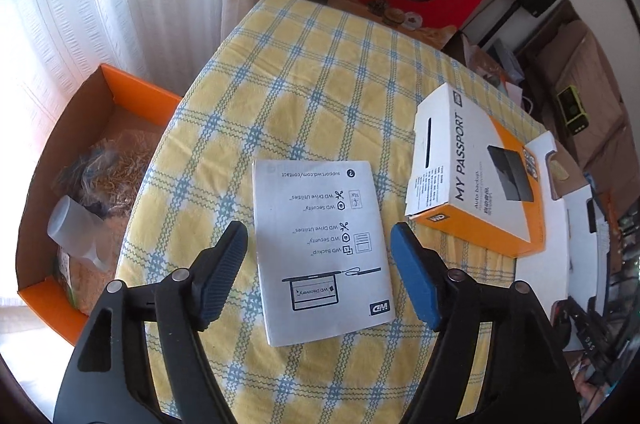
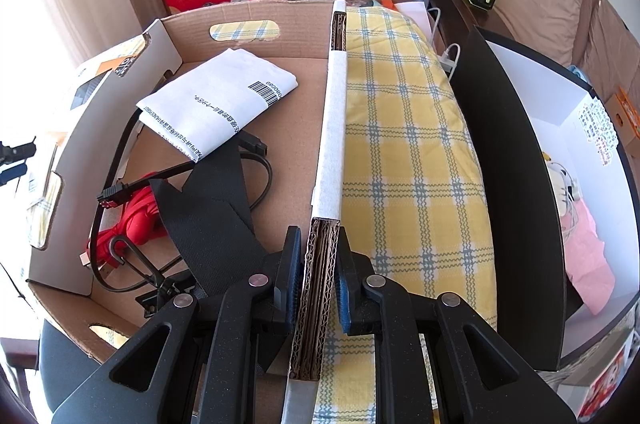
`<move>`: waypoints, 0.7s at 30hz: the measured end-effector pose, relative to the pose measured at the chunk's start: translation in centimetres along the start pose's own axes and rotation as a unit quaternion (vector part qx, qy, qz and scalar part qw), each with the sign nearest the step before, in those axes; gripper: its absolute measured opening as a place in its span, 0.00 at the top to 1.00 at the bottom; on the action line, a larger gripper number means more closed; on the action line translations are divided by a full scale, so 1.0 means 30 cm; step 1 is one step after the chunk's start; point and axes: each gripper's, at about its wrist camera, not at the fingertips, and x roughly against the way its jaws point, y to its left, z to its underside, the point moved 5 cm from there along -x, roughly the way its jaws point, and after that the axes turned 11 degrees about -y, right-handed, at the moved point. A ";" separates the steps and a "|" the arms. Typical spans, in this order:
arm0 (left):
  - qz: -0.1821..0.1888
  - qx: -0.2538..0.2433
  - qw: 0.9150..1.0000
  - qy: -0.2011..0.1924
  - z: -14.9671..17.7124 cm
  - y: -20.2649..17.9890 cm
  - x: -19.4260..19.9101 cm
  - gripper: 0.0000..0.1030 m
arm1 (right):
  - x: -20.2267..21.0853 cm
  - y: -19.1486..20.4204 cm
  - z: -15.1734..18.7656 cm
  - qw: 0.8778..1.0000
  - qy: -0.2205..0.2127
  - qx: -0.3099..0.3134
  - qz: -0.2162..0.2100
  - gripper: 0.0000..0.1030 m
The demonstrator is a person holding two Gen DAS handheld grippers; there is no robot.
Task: Organize objects
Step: 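Lift the leaflet and carry it over the cardboard box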
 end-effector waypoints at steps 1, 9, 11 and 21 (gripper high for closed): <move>-0.002 -0.003 1.000 0.001 0.009 -0.002 -0.007 0.31 | 0.000 0.000 0.001 1.000 0.000 0.000 -0.001 0.86; -0.019 -0.047 0.999 -0.006 0.054 -0.069 -0.016 0.17 | -0.001 -0.001 0.001 1.000 0.000 -0.001 0.000 0.84; -0.035 -0.068 0.997 -0.013 0.065 -0.086 -0.020 0.22 | -0.002 -0.001 0.001 1.000 0.000 -0.001 0.000 0.84; -0.045 -0.117 0.992 -0.029 0.091 -0.155 0.007 0.64 | -0.004 -0.004 0.004 1.000 0.001 0.000 0.000 0.84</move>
